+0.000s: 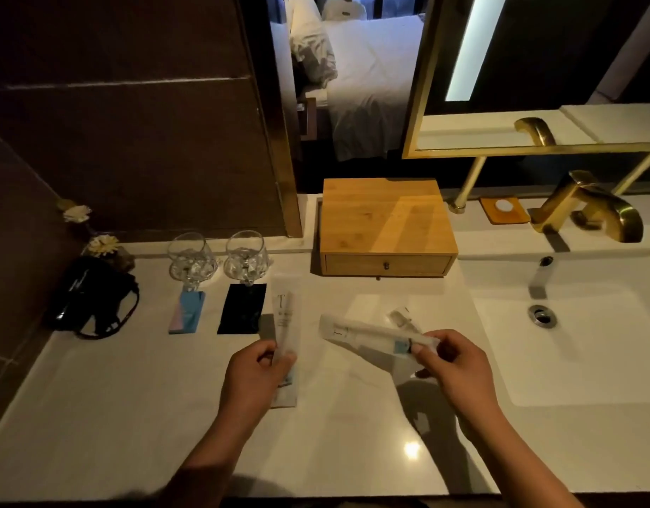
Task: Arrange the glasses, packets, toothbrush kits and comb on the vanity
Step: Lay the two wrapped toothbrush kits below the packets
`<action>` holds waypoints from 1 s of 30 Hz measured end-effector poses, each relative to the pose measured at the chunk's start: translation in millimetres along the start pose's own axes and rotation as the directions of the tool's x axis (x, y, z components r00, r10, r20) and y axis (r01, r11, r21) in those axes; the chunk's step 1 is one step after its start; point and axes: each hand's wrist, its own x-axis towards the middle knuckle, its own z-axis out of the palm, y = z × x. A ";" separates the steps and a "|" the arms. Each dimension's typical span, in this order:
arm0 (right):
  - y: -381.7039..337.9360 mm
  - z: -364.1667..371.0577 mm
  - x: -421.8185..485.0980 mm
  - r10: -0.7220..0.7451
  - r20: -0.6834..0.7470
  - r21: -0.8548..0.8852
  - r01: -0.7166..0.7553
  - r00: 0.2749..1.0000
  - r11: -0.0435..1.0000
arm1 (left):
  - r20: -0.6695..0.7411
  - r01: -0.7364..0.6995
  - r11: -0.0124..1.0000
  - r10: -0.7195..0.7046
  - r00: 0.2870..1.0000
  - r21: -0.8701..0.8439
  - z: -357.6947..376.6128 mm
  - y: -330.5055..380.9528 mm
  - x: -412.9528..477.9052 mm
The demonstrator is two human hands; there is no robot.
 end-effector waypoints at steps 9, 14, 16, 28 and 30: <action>-53.6 43.5 -8.1 -0.060 -0.093 0.182 0.076 0.994 0.980 | -0.118 0.019 0.997 -0.010 0.993 0.073 -119.6 -36.9 -2.4; -57.3 104.7 -20.5 0.017 0.019 0.186 -0.021 1.000 0.982 | -0.082 -0.193 0.920 0.234 0.969 0.340 -168.0 -56.0 9.7; -54.9 134.2 -27.1 0.056 0.079 0.173 -0.069 0.995 0.983 | -0.013 -0.275 0.866 0.309 0.951 0.418 -180.7 -60.0 15.3; -38.9 215.3 -38.1 0.183 0.127 0.046 -0.190 0.975 0.981 | 0.018 -0.200 0.839 0.221 0.975 0.506 -235.3 -119.4 6.0; -39.9 230.6 -38.3 0.191 0.159 -0.013 -0.191 0.969 0.981 | 0.031 -0.207 0.786 0.233 0.972 0.582 -226.1 -117.0 7.8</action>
